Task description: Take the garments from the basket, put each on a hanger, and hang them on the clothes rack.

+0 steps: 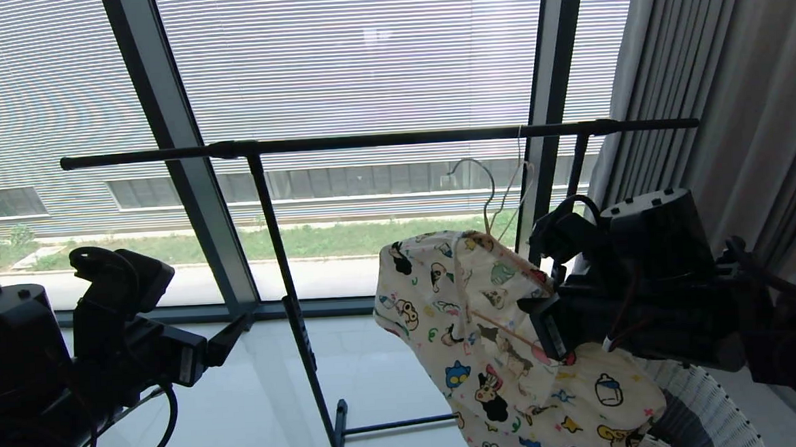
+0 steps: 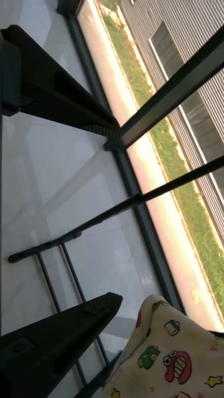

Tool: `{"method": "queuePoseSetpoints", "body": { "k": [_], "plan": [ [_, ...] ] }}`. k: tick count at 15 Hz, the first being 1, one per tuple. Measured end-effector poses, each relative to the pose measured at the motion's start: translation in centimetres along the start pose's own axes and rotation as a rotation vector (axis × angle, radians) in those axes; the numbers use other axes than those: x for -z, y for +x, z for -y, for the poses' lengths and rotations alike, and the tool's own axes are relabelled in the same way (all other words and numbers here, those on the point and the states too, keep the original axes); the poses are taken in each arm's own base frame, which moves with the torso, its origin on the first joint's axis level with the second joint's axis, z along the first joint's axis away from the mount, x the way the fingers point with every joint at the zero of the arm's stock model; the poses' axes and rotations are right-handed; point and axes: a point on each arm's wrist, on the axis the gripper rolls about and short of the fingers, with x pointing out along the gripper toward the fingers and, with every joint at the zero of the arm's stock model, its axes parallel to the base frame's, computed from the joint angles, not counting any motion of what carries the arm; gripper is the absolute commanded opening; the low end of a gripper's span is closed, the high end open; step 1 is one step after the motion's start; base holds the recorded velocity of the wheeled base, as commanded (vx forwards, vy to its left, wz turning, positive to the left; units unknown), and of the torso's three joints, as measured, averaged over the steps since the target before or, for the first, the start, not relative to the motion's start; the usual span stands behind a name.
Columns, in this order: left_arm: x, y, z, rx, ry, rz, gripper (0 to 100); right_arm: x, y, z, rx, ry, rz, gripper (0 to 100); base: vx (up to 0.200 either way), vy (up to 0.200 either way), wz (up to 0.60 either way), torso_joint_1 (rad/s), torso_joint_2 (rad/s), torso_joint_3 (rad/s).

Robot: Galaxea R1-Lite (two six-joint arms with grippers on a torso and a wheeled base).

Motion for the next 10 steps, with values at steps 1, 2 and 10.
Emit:
{"method": "queuePoseSetpoints", "body": {
  "k": [1,2,10],
  "plan": [
    [0.0,0.0,0.0,0.0,0.0,0.0,100,-0.2,0.5,-0.3,-0.006,0.005,-0.001,0,0.0,0.2,0.0,0.002,0.0,-0.007],
    [0.0,0.0,0.0,0.001,0.0,-0.001,100,-0.5,1.0,-0.5,-0.009,0.013,0.003,0,0.0,0.0,0.0,0.0,0.0,0.0],
    [0.0,-0.1,0.3,0.016,0.006,0.003,100,-4.2,5.0,1.4,0.112,0.162,0.017,0,0.0,0.0,0.0,0.0,0.0,0.0]
  ]
}}
